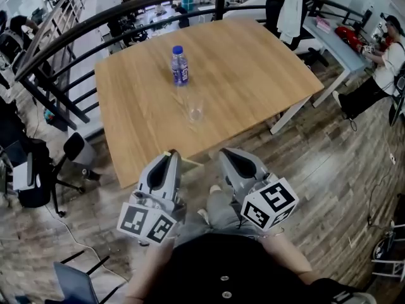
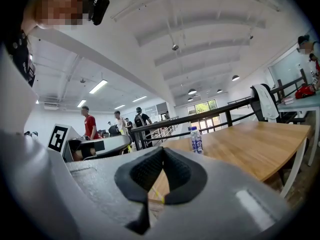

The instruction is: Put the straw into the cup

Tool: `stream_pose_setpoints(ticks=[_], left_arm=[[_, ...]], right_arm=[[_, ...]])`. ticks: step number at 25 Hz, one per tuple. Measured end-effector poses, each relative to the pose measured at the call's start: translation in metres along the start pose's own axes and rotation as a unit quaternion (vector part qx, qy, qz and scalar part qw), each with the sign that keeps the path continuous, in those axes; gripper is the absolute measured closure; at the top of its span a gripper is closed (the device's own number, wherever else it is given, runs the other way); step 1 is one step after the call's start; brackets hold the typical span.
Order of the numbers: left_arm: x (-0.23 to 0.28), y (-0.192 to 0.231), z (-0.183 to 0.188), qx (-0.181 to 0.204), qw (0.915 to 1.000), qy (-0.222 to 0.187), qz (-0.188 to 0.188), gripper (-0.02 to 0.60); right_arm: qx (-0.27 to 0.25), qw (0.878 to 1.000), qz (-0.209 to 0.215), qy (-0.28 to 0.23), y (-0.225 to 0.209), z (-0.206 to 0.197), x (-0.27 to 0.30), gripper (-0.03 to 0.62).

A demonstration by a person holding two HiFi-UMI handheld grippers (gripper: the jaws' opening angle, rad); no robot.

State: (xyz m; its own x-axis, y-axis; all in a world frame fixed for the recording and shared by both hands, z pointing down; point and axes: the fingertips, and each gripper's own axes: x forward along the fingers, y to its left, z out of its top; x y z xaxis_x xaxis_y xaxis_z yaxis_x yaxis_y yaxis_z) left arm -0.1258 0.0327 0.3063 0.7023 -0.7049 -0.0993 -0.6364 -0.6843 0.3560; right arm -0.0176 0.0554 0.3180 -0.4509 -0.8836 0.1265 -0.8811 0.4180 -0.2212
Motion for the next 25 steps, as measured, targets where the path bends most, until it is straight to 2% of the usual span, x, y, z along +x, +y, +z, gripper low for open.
stream_pose_setpoints(ticks=[11,25], left_arm=[[0.032,0.033,0.001,-0.008,0.9996,-0.003,0.026,0.555],[0.124,0.074,0.032,-0.01,0.9969,-0.041,0.066,0.555]], right_arm=[[0.004,1.0,0.011,0.004,-0.031,0.007,0.042,0.595],[-0.002,0.997,0.073,0.005,-0.103,0.048,0.131,0.595]])
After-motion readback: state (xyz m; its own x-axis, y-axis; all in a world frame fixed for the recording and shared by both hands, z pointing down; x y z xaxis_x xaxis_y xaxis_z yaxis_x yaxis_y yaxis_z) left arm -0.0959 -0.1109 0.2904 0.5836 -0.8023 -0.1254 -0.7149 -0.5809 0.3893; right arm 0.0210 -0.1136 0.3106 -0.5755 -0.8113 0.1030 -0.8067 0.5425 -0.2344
